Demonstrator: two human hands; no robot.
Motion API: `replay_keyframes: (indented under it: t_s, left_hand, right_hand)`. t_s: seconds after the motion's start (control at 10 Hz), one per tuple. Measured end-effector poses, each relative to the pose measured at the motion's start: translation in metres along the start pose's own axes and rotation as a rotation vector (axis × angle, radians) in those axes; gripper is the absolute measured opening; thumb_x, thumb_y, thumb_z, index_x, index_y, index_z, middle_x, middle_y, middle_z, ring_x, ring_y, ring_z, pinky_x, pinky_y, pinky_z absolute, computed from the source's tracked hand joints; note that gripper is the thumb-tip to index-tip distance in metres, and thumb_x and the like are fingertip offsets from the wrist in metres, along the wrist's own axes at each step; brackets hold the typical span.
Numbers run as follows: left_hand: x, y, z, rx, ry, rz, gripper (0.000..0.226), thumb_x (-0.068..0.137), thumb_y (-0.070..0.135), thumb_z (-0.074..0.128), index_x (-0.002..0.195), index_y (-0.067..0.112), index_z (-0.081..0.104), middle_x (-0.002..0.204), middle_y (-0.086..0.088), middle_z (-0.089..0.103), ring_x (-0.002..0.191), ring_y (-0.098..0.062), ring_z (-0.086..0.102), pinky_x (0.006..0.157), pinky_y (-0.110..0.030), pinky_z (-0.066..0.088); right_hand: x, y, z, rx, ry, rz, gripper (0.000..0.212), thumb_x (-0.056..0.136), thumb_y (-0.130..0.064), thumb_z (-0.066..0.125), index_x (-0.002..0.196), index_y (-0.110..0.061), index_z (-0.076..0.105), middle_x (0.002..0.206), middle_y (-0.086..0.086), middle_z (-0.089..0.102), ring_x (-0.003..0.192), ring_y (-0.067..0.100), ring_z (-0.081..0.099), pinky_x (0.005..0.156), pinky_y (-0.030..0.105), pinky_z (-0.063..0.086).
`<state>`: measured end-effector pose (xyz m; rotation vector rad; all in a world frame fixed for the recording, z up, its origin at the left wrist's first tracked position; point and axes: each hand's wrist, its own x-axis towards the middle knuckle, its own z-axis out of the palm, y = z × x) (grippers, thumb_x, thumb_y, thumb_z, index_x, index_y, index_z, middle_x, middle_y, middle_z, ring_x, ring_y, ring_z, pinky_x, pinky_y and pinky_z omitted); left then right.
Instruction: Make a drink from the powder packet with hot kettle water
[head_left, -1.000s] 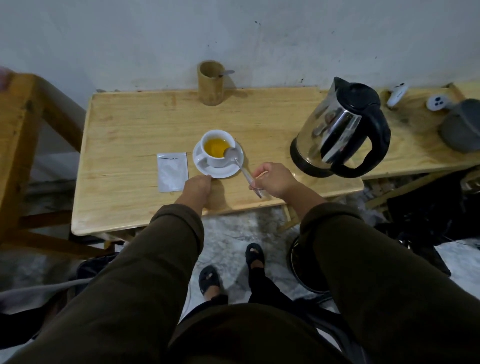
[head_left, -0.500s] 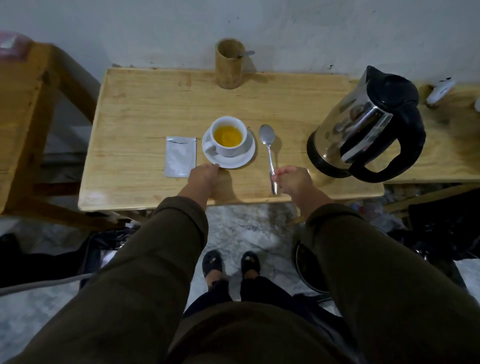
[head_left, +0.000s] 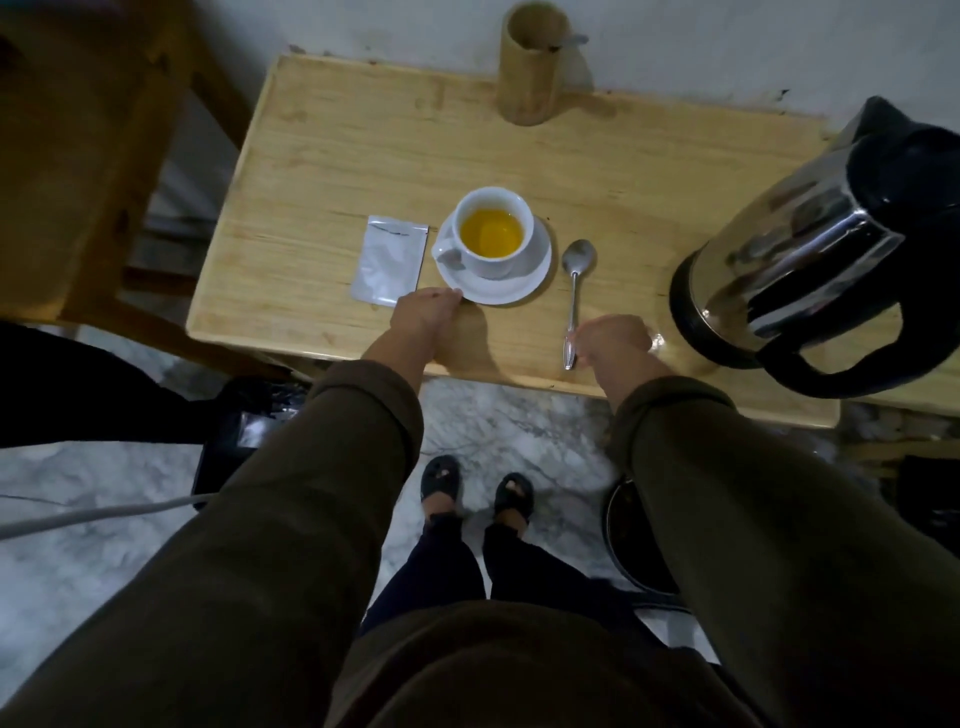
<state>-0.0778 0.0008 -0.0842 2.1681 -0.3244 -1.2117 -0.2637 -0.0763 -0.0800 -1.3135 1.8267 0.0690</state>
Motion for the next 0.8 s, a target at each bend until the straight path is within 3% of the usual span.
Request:
replay_keyframes:
  t_s: [0.1, 0.2, 0.3, 0.4, 0.5, 0.6, 0.7, 0.8]
  left_hand:
    - [0.002, 0.000, 0.002, -0.008, 0.014, 0.001, 0.038, 0.094, 0.036, 0.052, 0.123, 0.015, 0.064, 0.136, -0.005, 0.060, 0.127, -0.024, 0.053, 0.113, -0.033, 0.038]
    - [0.006, -0.002, 0.004, 0.000, 0.041, 0.012, 0.037, 0.090, 0.035, 0.058, 0.119, 0.014, 0.067, 0.132, -0.006, 0.063, 0.125, -0.025, 0.055, 0.112, -0.036, 0.041]
    - [0.009, -0.002, 0.005, -0.029, 0.063, -0.002, 0.037, 0.089, 0.035, 0.059, 0.119, 0.014, 0.067, 0.133, -0.007, 0.063, 0.125, -0.027, 0.055, 0.112, -0.038, 0.041]
    - [0.009, -0.003, 0.007, -0.009, 0.057, 0.017, 0.039, 0.091, 0.034, 0.057, 0.123, 0.013, 0.064, 0.134, -0.008, 0.061, 0.126, -0.028, 0.054, 0.112, -0.039, 0.041]
    - [0.006, -0.001, 0.003, -0.029, 0.044, 0.021, 0.039, 0.091, 0.034, 0.057, 0.123, 0.013, 0.065, 0.133, -0.009, 0.061, 0.125, -0.028, 0.055, 0.111, -0.040, 0.042]
    - [0.002, -0.011, -0.003, -0.102, 0.042, 0.056, 0.032, 0.091, 0.028, 0.056, 0.115, 0.010, 0.068, 0.126, -0.013, 0.065, 0.119, -0.030, 0.059, 0.107, -0.042, 0.046]
    - [-0.009, -0.018, -0.017, -0.029, 0.078, 0.142, 0.033, 0.093, 0.029, 0.052, 0.109, 0.006, 0.070, 0.116, -0.015, 0.069, 0.112, -0.030, 0.062, 0.104, -0.040, 0.047]
    - [-0.037, -0.048, -0.030, 0.026, 0.037, 0.190, 0.032, 0.094, 0.031, 0.054, 0.102, 0.006, 0.071, 0.105, -0.014, 0.070, 0.100, -0.026, 0.063, 0.090, -0.032, 0.048]
  right_hand:
    - [0.000, -0.003, -0.002, 0.067, 0.106, 0.033, 0.035, 0.088, -0.039, 0.057, 0.107, -0.011, 0.068, 0.109, 0.002, 0.063, 0.114, 0.022, 0.060, 0.076, 0.022, 0.040]
    - [0.005, -0.002, 0.001, -0.061, 0.106, 0.004, 0.036, 0.080, -0.034, 0.068, 0.107, -0.009, 0.069, 0.111, 0.002, 0.070, 0.108, 0.022, 0.065, 0.088, 0.026, 0.051]
    - [0.002, -0.003, -0.002, -0.056, 0.075, -0.004, 0.037, 0.078, -0.034, 0.070, 0.106, -0.010, 0.070, 0.110, 0.004, 0.072, 0.106, 0.020, 0.067, 0.089, 0.028, 0.054]
    - [0.005, -0.003, -0.003, -0.068, 0.086, -0.015, 0.037, 0.079, -0.038, 0.068, 0.104, -0.010, 0.070, 0.106, 0.002, 0.073, 0.103, 0.019, 0.068, 0.074, 0.023, 0.053]
    - [-0.002, -0.005, -0.009, 0.029, 0.092, -0.046, 0.015, 0.084, -0.026, 0.062, 0.087, -0.013, 0.068, 0.093, 0.001, 0.066, 0.089, 0.017, 0.062, 0.080, 0.022, 0.050]
    - [-0.012, 0.003, -0.006, 0.190, 0.094, -0.111, 0.016, 0.082, -0.014, 0.059, 0.068, -0.020, 0.060, 0.084, 0.004, 0.065, 0.087, 0.020, 0.062, 0.087, 0.034, 0.056]
    - [-0.035, 0.000, -0.004, 0.347, 0.156, -0.110, 0.014, 0.078, -0.013, 0.062, 0.067, -0.020, 0.063, 0.085, 0.007, 0.071, 0.089, 0.027, 0.069, 0.086, 0.040, 0.057]
    - [-0.077, 0.030, 0.008, 0.400, 0.034, -0.153, 0.007, 0.081, -0.014, 0.063, 0.074, -0.014, 0.066, 0.079, 0.010, 0.070, 0.082, 0.027, 0.068, 0.083, 0.041, 0.056]
